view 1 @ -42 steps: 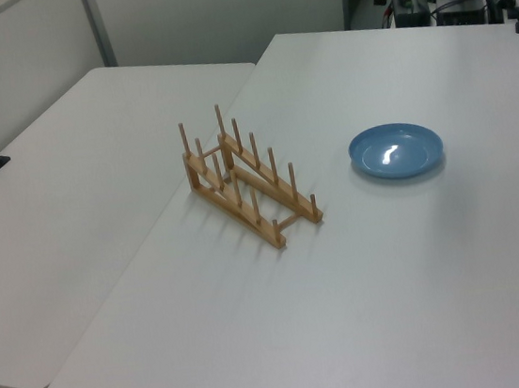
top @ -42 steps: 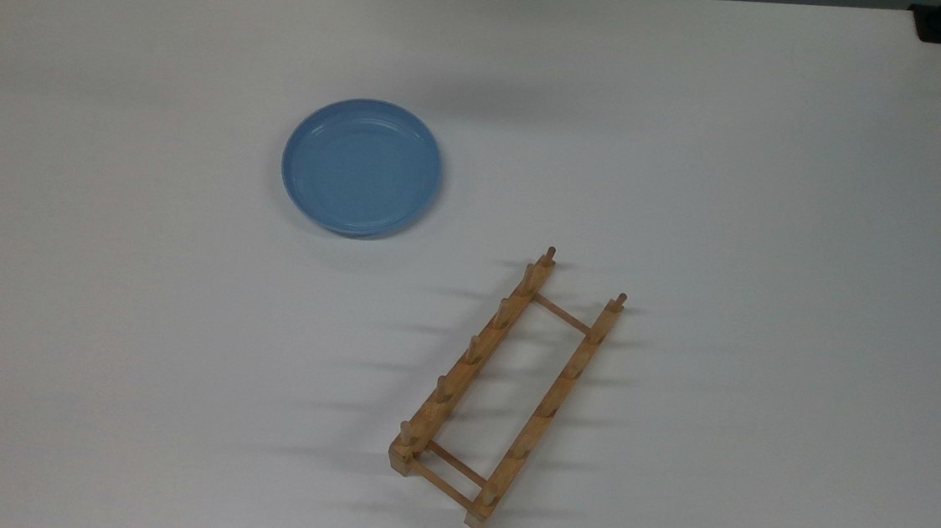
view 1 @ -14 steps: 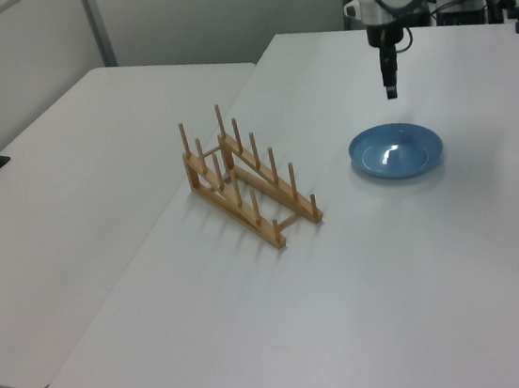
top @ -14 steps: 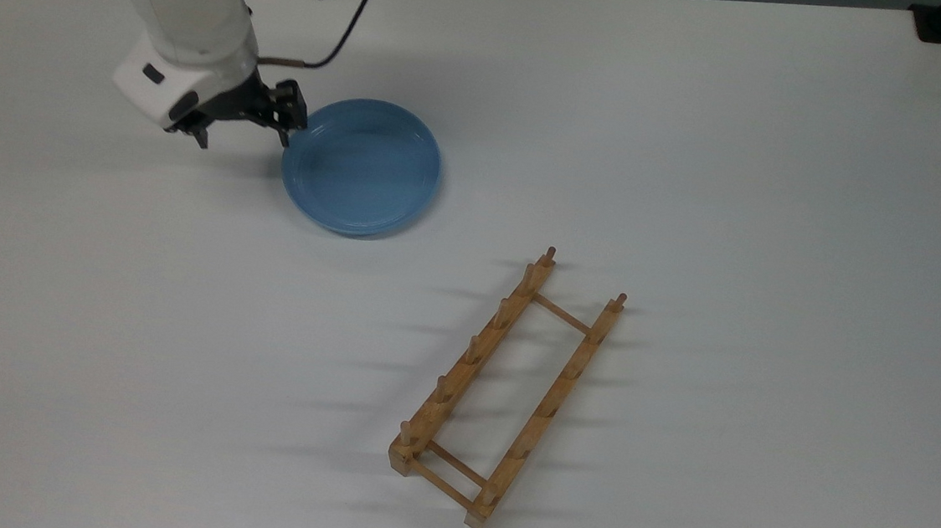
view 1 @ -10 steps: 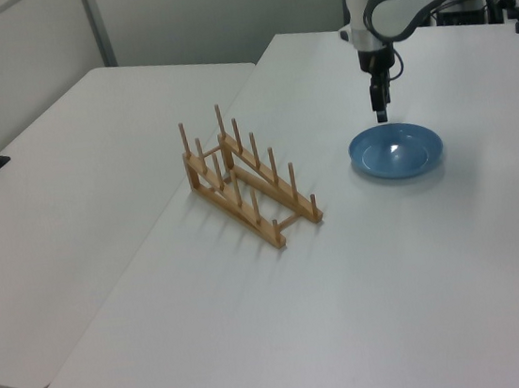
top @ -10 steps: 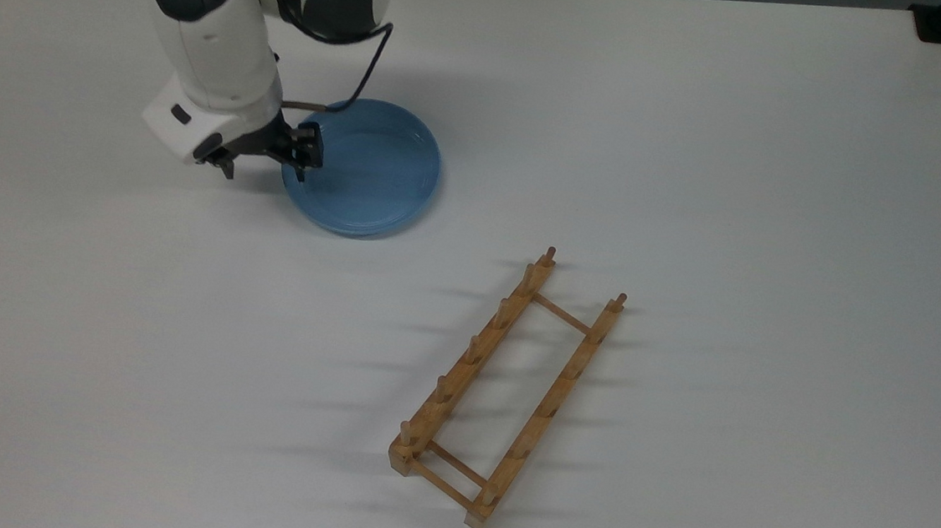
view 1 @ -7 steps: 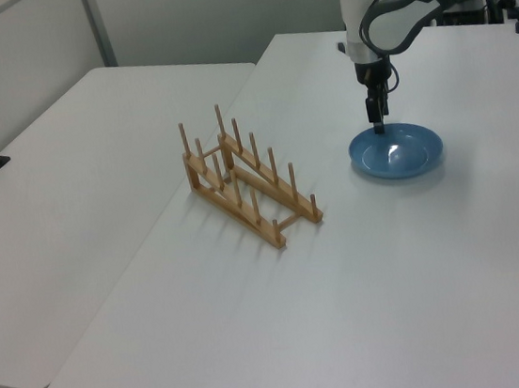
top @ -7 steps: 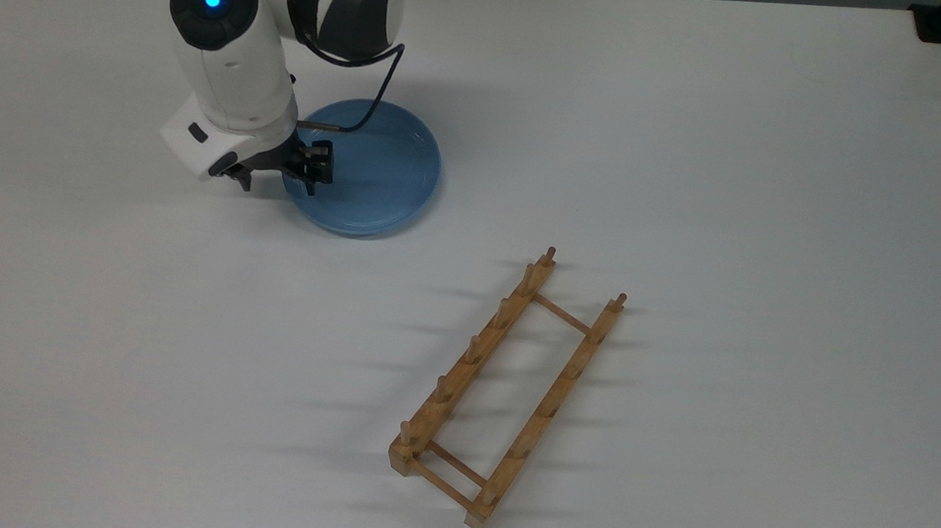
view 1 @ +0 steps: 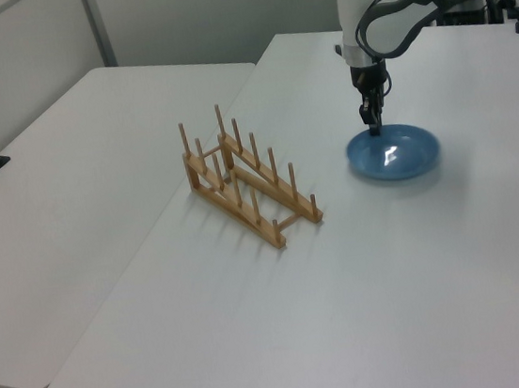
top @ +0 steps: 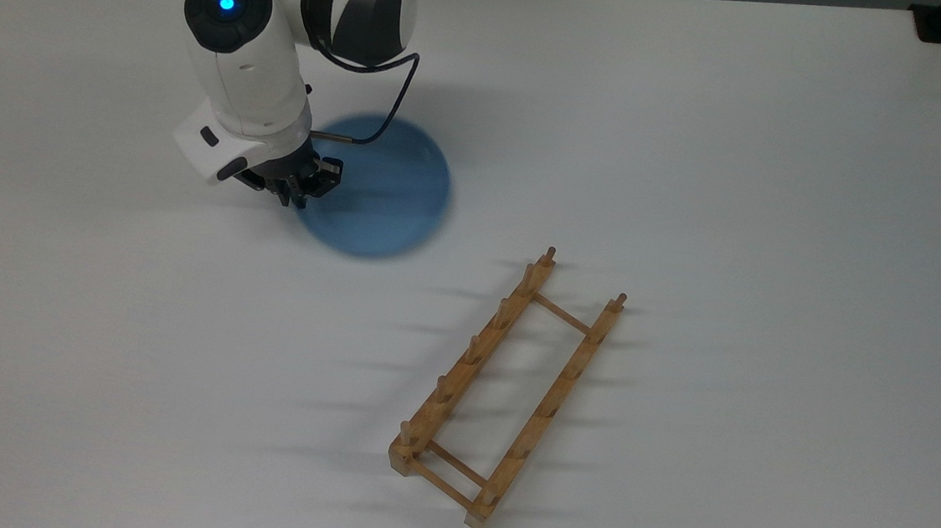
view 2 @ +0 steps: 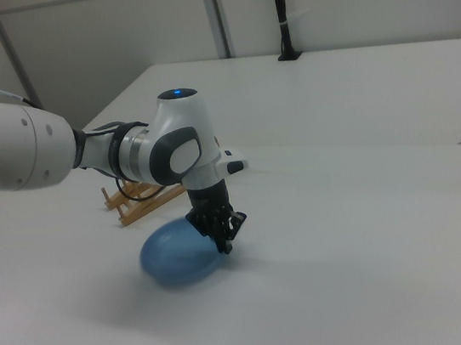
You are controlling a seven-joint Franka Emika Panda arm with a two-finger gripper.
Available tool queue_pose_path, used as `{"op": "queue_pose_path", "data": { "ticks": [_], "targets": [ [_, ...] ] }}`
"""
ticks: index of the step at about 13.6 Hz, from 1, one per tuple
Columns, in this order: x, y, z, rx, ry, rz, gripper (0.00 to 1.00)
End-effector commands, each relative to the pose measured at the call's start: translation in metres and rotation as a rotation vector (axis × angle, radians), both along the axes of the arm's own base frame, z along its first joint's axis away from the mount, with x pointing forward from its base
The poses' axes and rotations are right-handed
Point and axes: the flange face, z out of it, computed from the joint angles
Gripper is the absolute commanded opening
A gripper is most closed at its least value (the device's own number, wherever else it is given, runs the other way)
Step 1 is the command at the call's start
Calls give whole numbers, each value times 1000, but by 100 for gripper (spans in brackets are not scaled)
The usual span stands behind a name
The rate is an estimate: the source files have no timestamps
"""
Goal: Place plate in plate rack
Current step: 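Lift the plate by its rim, tilting it upright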
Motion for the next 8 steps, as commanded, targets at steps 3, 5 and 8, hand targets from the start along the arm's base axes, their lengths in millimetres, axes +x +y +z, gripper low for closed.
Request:
{"op": "queue_pose_path", "data": {
  "ticks": [3, 5, 8],
  "targets": [
    [5, 9, 13, 9, -60, -14, 0],
    [9, 6, 56, 1, -123, -15, 0],
    [7, -2, 120, -14, -227, -26, 0]
  ]
}}
